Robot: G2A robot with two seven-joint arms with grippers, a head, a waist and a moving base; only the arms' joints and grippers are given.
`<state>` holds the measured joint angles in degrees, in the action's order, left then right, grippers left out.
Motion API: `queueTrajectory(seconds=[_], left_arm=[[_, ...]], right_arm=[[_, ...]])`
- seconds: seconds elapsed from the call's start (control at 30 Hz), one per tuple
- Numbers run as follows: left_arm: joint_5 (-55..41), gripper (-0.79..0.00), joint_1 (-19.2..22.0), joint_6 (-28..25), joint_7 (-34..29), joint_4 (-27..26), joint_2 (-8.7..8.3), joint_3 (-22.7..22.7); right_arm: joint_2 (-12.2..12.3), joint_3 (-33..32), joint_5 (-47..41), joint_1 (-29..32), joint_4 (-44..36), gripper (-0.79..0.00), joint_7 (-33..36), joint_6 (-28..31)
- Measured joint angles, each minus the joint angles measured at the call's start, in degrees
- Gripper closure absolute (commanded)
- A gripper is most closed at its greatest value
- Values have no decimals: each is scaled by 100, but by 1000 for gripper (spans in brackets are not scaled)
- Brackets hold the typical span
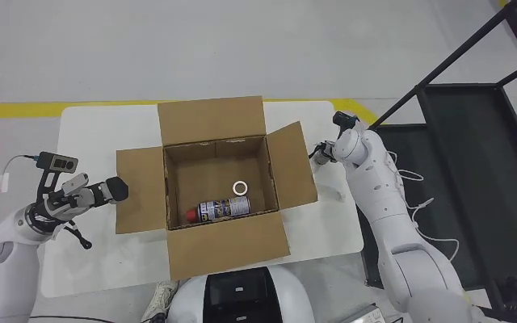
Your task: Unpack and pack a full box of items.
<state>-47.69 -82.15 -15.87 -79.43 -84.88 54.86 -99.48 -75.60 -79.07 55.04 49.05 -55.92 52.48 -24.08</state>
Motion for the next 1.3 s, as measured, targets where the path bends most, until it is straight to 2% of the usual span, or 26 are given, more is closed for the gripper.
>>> queueTrajectory(seconds=[0.2,0.23,0.27,0.33,0.37,0.4,0.43,0.6,0.8,1.0,1.13,1.3], left_arm=[[0,-785,0,0,0,0,0,0],[0,-785,0,0,0,0,0,0],[0,-785,0,0,0,0,0,0],[0,-785,0,0,0,0,0,0],[0,-785,0,0,0,0,0,0],[0,-785,0,0,0,0,0,0],[0,-785,0,0,0,0,0,0],[0,-785,0,0,0,0,0,0],[0,-785,0,0,0,0,0,0],[0,-785,0,0,0,0,0,0],[0,-785,0,0,0,0,0,0],[0,-785,0,0,0,0,0,0]], right_arm=[[-35,35,-229,-136,376,0,-186,43],[-41,48,-258,-159,433,-22,-215,48],[-45,56,-278,-175,474,-123,-235,54],[-51,70,-320,-214,561,-274,-273,69],[-53,76,-332,-229,592,-440,-282,73],[-55,84,-341,-244,618,-763,-290,77],[-56,92,-352,-260,645,-785,-300,78],[-38,47,-379,-252,499,-785,-338,32],[66,-236,-297,131,-502,-785,-250,-194],[183,-658,-99,858,-2222,-785,-179,-553],[219,-863,-16,1420,-3678,-785,-252,-760],[224,-814,-39,1853,-5156,-785,-341,-652]])
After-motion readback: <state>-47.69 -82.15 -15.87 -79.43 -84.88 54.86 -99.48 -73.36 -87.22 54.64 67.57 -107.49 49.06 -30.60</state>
